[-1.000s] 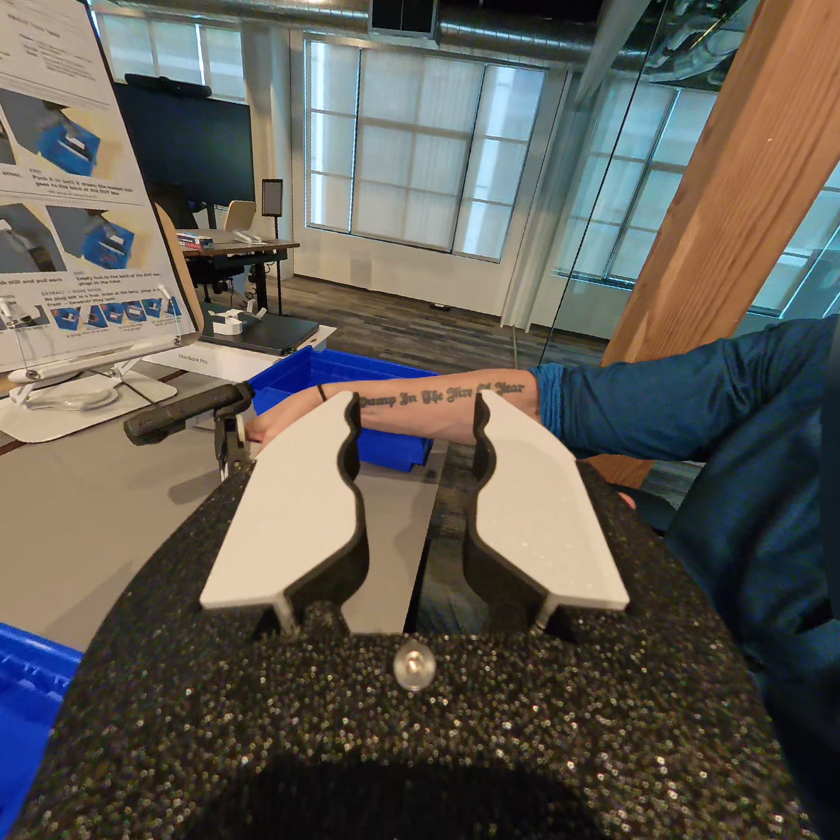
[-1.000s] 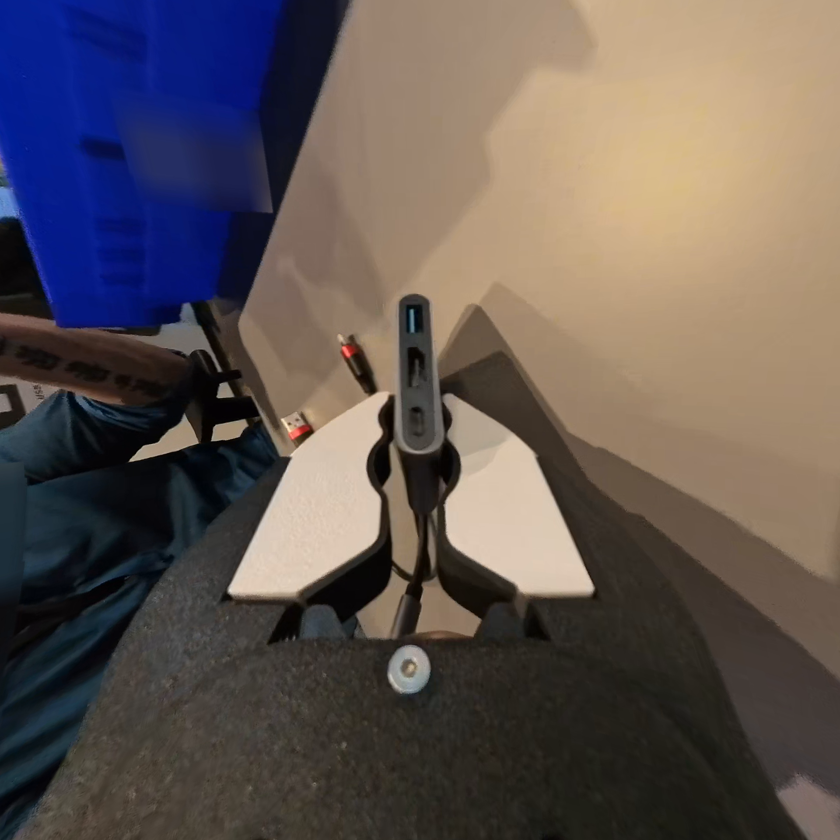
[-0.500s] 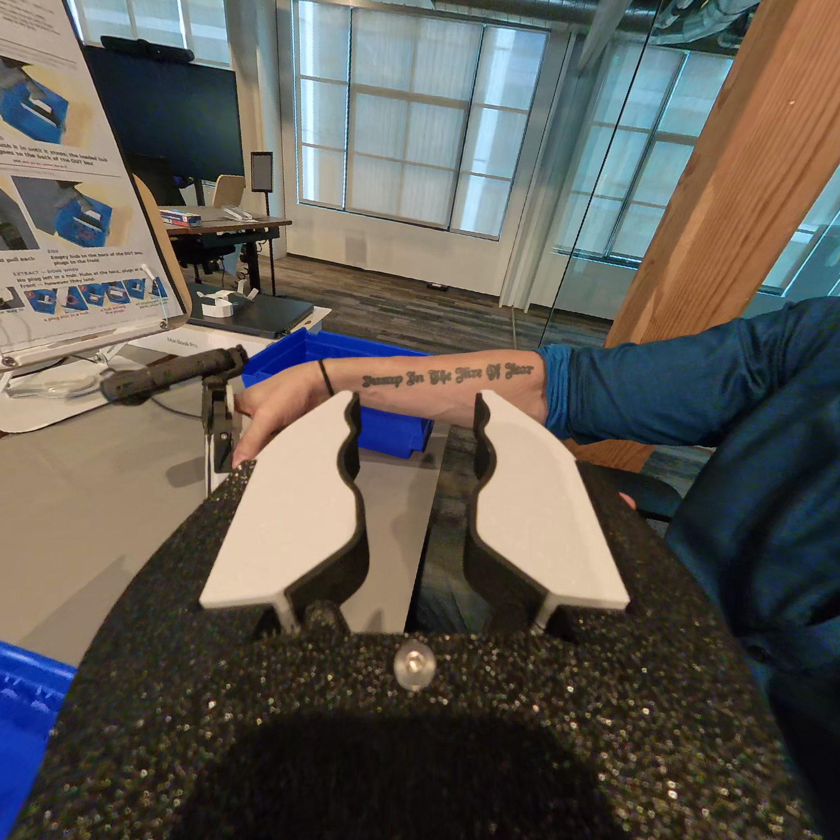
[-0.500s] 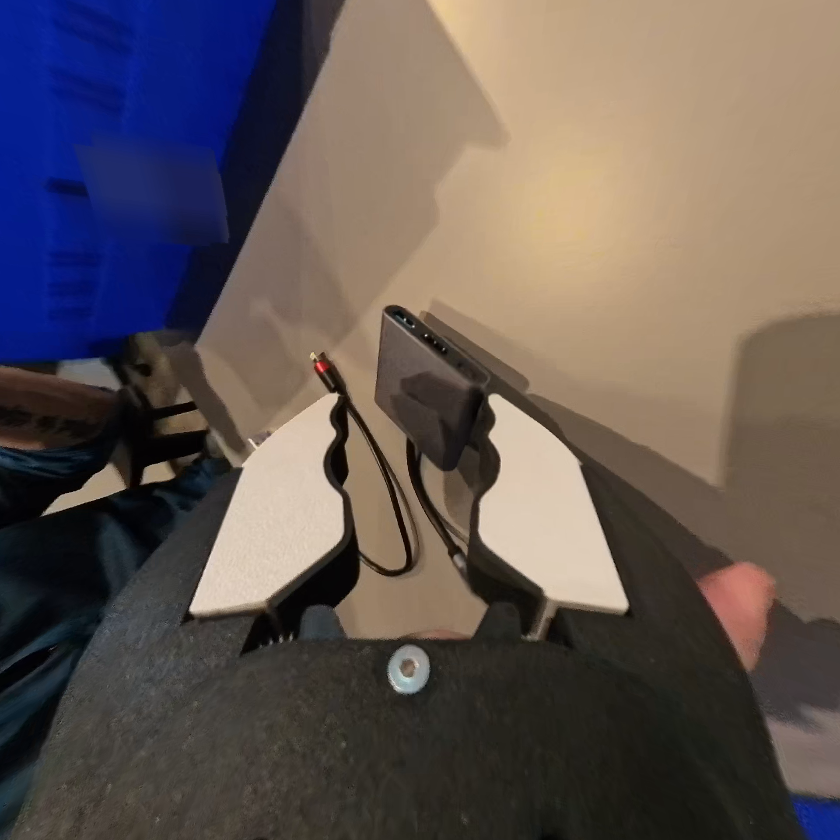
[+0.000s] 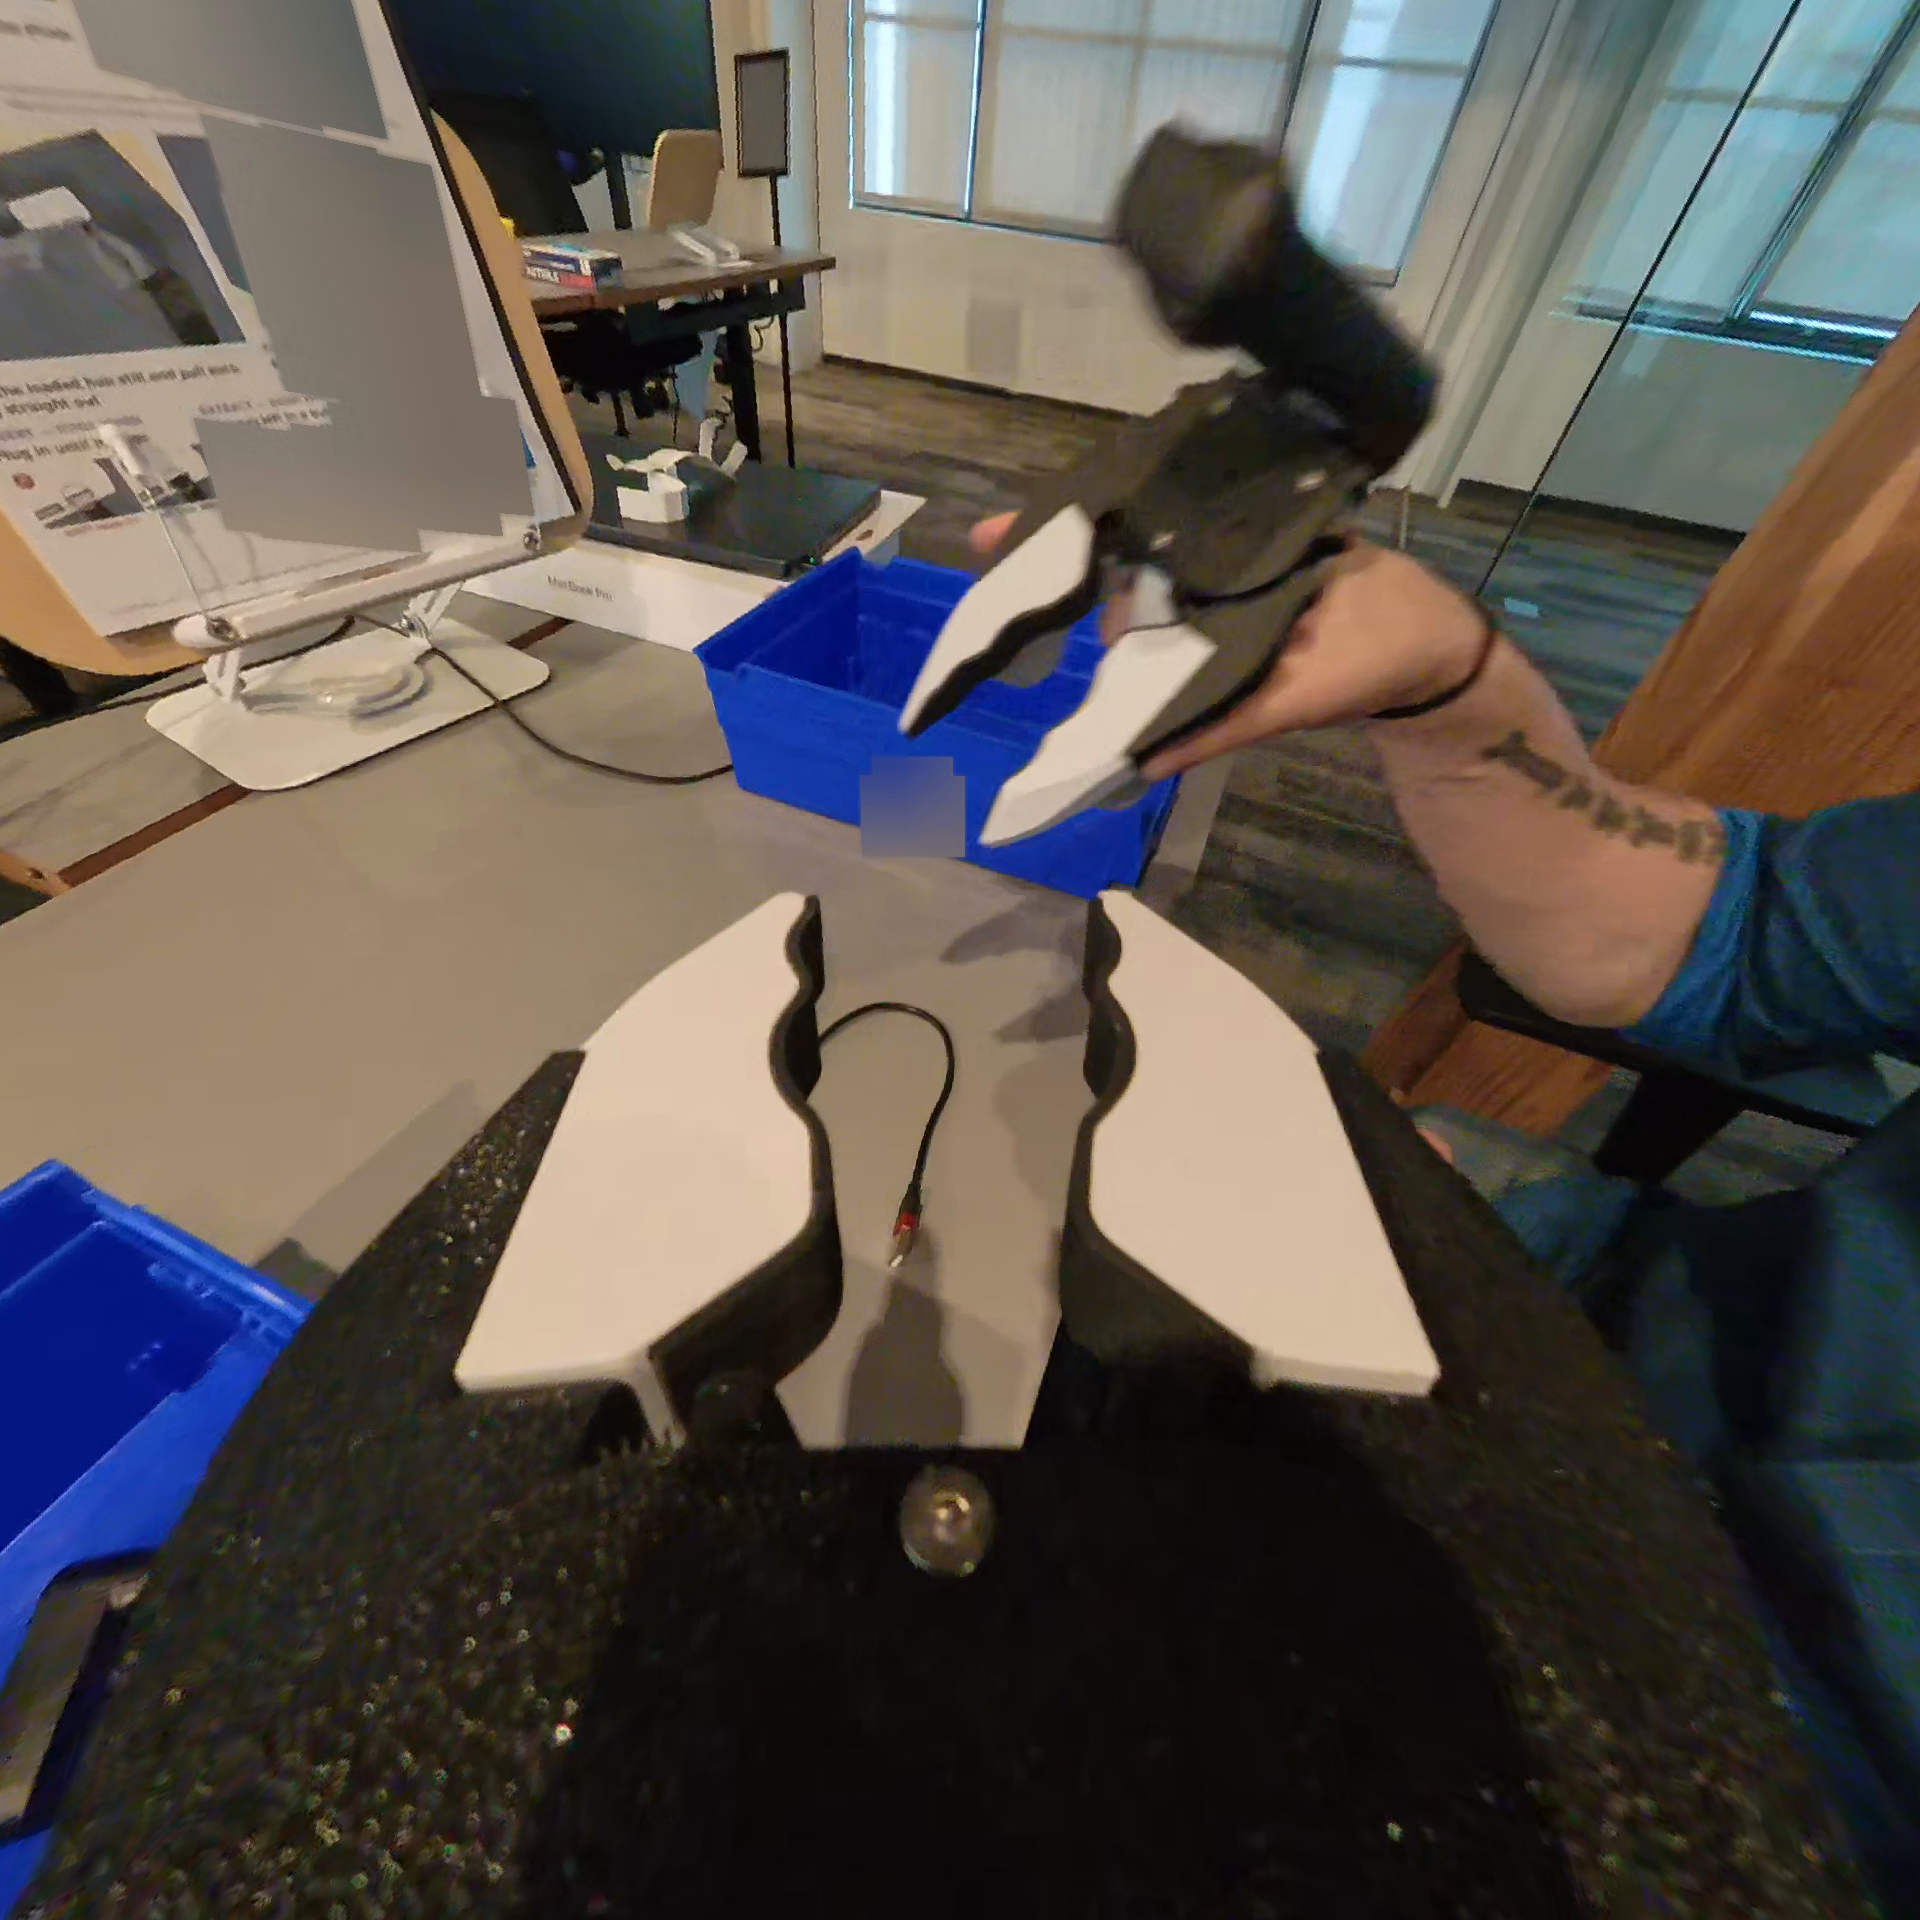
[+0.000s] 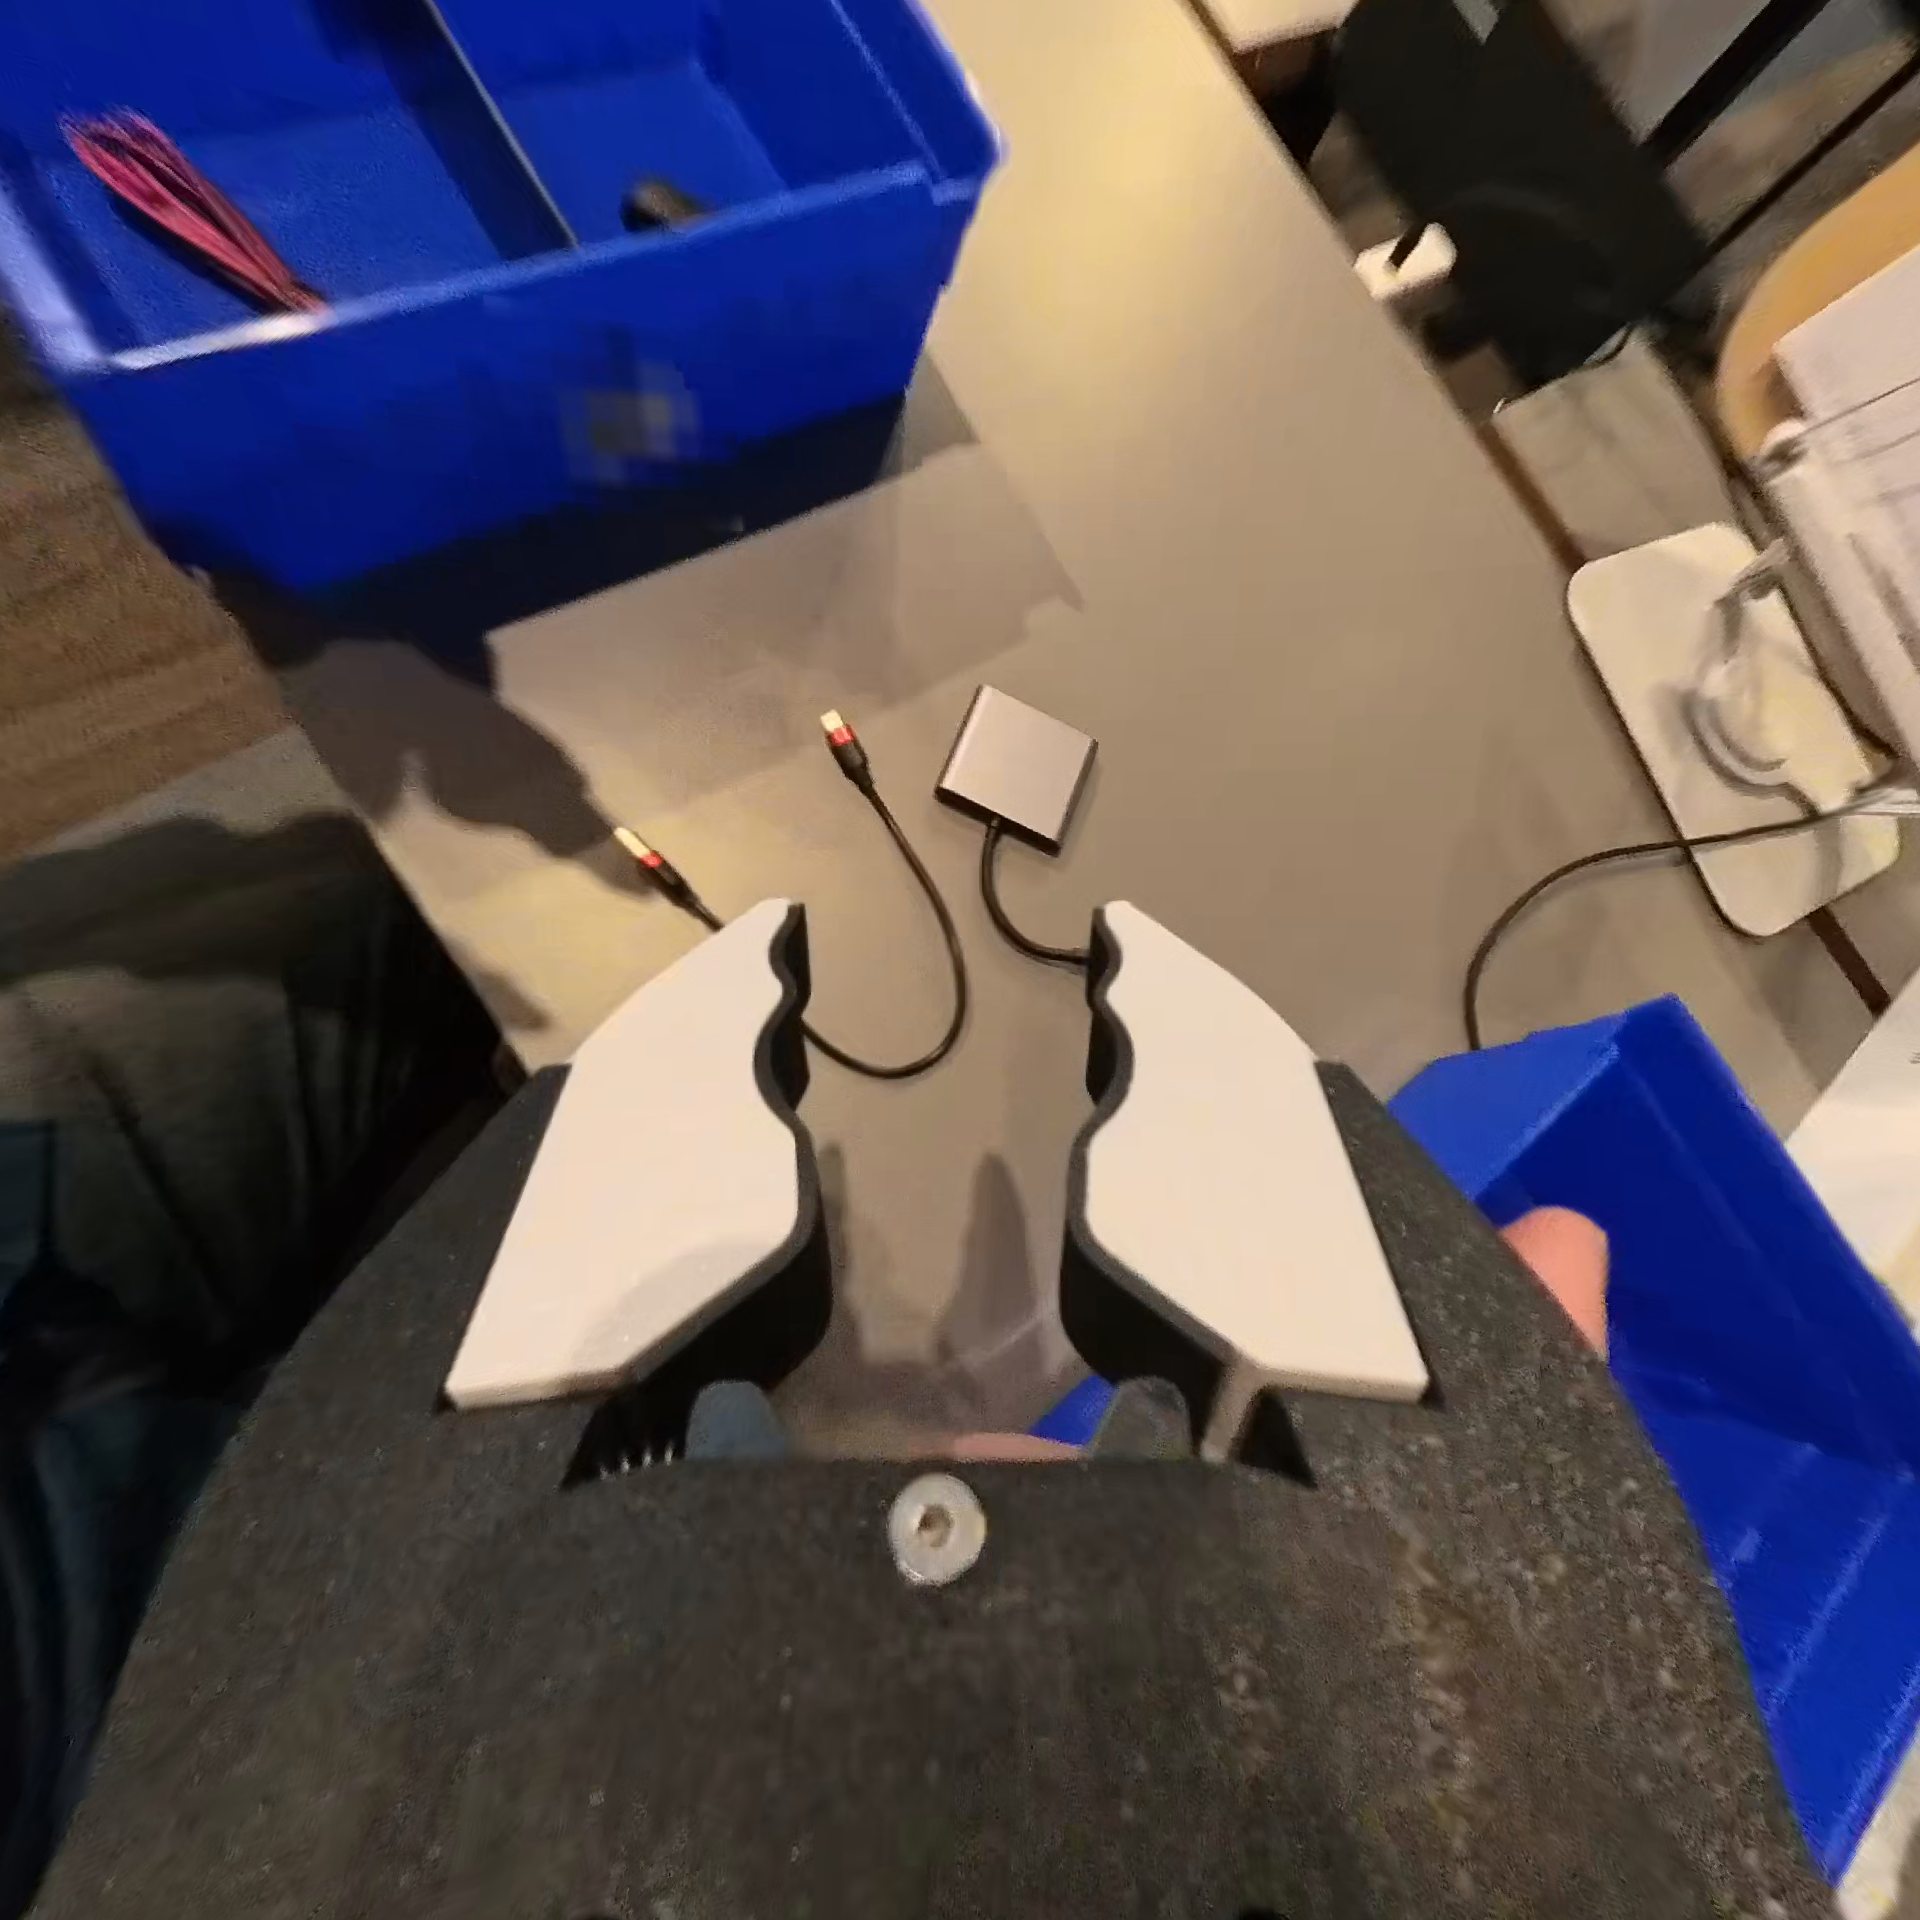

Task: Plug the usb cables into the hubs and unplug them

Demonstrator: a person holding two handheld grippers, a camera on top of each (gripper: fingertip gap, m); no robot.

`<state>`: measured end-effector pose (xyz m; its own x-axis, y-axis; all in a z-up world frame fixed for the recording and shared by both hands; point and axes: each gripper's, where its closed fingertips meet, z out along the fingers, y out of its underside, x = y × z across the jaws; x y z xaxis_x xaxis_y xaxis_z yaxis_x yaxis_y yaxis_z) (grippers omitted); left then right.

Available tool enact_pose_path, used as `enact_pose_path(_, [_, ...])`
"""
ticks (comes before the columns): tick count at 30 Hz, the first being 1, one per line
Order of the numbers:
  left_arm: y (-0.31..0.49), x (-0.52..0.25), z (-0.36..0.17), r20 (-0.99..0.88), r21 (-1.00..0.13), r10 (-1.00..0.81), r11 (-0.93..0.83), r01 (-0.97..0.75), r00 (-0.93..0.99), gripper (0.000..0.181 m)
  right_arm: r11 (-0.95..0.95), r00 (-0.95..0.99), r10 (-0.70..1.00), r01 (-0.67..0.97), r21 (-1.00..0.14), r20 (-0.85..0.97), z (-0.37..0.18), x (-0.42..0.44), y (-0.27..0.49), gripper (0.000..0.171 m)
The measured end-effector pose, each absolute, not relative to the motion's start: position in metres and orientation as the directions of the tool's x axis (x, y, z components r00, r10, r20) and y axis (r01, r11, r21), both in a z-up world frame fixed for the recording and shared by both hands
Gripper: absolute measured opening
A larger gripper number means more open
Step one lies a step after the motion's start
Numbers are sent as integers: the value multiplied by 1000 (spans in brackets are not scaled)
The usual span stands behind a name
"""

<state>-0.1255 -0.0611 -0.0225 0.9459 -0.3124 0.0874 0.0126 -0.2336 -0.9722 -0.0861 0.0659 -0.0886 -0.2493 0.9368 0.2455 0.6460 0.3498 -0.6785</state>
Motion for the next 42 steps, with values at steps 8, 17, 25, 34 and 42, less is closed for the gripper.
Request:
enact_pose_path(8, [-33, -114, -48, 69, -942, -270, -335, -27, 961, 53, 366, -265, 930, 586, -723, 256, -52, -46, 64, 53])
enact_pose_path(17, [48, -157, -157, -116, -613, -123, -772, -169, 986, 81, 396, -299, 916, 554, -732, 269, -38, -26, 76, 50])
enact_pose_path(25, [84, -194, -223, -199, -409, -69, -901, -147, 978, 88, 405, -320, 908, 502, -764, 272, -24, -13, 81, 46])
enact_pose_path(34, [93, -211, -259, -165, -338, -33, -937, -88, 986, 74, 429, -356, 892, 465, -774, 280, -18, -8, 79, 47])
enact_pose_path(42, [94, -205, -262, -64, -329, -19, -943, -39, 998, 54, 462, -383, 872, 442, -769, 304, -17, -7, 71, 48])
